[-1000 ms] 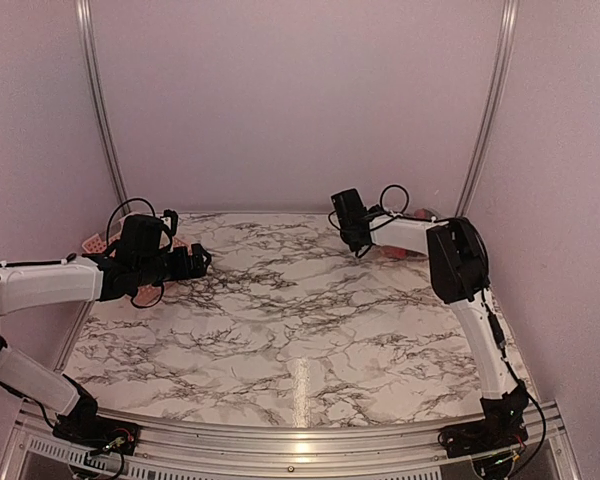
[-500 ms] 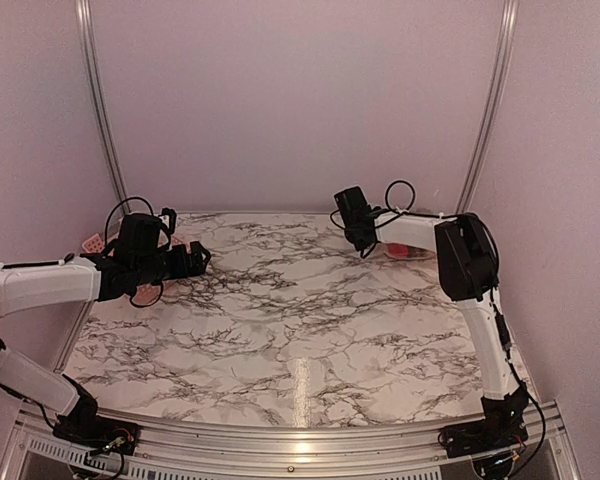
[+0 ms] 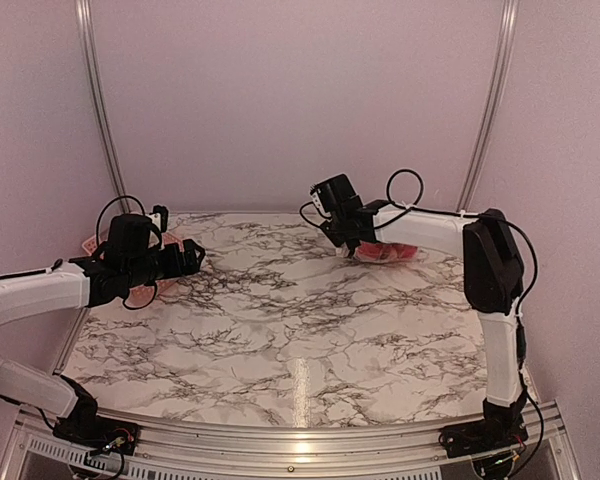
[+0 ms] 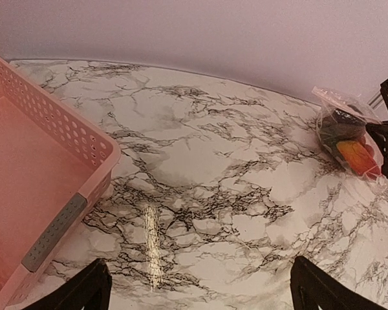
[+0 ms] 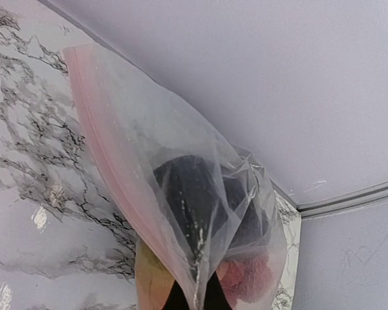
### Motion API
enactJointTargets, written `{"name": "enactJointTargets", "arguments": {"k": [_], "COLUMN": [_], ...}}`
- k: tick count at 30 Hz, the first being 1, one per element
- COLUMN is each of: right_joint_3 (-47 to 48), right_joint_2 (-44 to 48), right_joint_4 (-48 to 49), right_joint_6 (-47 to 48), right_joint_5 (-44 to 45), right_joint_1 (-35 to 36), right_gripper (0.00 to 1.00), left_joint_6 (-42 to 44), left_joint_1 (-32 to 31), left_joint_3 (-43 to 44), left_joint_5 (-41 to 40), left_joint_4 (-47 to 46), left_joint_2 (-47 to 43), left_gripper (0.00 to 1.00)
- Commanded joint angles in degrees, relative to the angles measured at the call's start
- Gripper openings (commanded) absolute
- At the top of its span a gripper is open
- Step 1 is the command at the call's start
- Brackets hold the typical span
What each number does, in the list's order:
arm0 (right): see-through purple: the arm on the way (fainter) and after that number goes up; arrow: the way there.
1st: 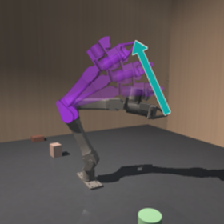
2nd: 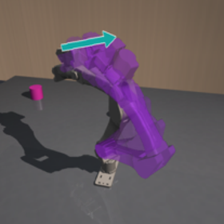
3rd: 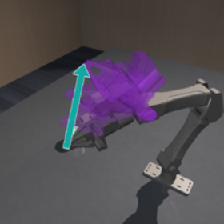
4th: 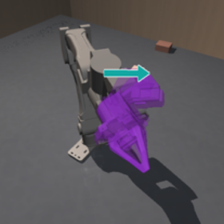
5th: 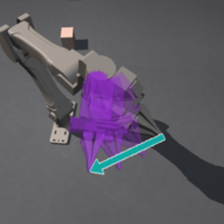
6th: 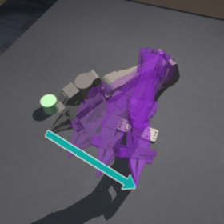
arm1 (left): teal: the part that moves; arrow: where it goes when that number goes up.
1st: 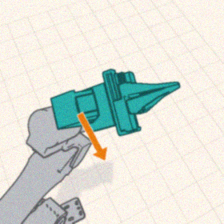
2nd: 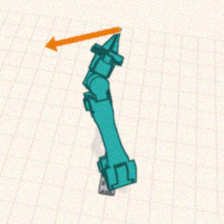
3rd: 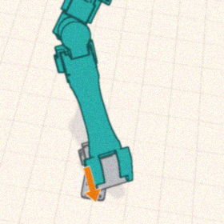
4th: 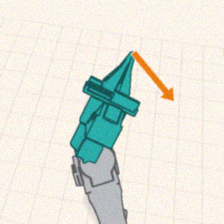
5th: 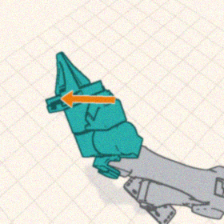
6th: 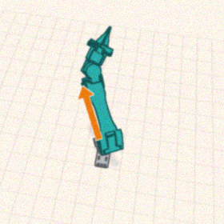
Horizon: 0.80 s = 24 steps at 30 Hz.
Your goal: Open the zip-top bag and remove the fake food
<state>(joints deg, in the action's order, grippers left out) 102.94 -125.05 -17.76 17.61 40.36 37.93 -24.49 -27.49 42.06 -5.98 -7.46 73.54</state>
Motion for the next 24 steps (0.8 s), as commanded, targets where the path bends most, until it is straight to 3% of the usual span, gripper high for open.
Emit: {"name": "enactJointTargets", "arguments": {"k": [1,15,24], "right_joint_3": [-2.8,-15.8,-18.6], "right_joint_2": [8.0,27.6,34.4], "right_joint_4": [-0.2,0.4,0.8], "right_joint_6": [-0.7,-4.2,-5.5], "right_joint_5": [-10.0,-42.7,-63.7], "right_joint_1": [2.5,3.3,3.3], "right_gripper": [0.00,0.00,0.00], "left_joint_6": [1.9,8.6,11.5], "left_joint_1": [-0.2,-0.3,-1.2], "left_joint_3": [-1.1,-2.5,-0.9], "left_joint_5": [-1.0,5.6,16.2], "left_joint_4": [-0.5,-3.1,-1.6], "left_joint_2": [-3.1,-12.5,-22.4], "left_gripper": [0.99,0.99,0.99]}}
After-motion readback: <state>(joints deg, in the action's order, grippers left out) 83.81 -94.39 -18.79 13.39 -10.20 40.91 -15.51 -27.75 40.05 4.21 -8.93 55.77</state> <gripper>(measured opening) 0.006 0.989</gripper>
